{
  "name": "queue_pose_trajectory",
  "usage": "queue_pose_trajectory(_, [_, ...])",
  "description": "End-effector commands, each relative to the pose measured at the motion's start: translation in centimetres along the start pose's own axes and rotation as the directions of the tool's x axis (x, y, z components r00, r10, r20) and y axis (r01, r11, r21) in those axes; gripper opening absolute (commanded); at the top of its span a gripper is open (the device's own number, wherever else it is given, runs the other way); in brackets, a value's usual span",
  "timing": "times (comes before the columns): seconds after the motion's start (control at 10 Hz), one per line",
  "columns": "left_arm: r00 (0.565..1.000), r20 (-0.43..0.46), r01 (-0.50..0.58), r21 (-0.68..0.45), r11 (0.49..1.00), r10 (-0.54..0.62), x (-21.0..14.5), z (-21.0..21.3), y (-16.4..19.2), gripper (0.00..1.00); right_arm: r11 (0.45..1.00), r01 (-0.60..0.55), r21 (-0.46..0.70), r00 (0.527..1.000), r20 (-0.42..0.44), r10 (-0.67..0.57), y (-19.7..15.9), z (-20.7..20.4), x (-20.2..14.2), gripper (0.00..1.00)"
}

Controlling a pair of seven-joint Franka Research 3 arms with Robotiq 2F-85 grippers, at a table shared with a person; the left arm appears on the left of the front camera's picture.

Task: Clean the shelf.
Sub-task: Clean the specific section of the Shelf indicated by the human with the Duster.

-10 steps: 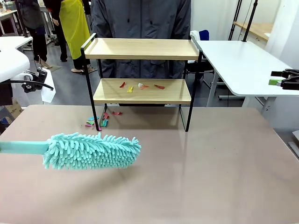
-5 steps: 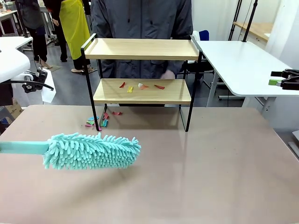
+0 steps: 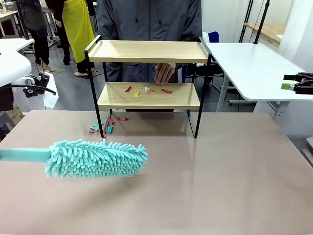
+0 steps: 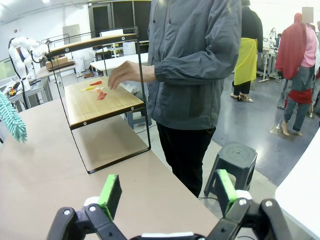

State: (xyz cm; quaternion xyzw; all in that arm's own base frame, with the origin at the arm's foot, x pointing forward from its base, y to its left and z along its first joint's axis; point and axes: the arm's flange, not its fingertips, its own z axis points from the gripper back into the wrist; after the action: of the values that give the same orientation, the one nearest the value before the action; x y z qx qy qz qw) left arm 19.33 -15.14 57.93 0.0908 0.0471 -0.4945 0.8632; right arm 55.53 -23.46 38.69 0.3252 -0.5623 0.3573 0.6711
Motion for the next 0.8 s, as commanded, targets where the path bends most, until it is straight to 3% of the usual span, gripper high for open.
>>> queue_pose_trajectory(0.0, [1.0,0.008,0.015,0.001,1.0,-0.015,-0.4,0.0,0.24,0.13,1.0,-0.004,-0.001,1.0,-0.004,0.004,0.06,-0.13,0.27,1.0])
queue_pose_trajectory(0.7, [1.0,0.008,0.015,0.001,1.0,-0.015,-0.4,0.0,0.24,0.13,1.0,-0.004,-0.001,1.0,-0.004,0.004,0.06,-0.13,0.27,1.0])
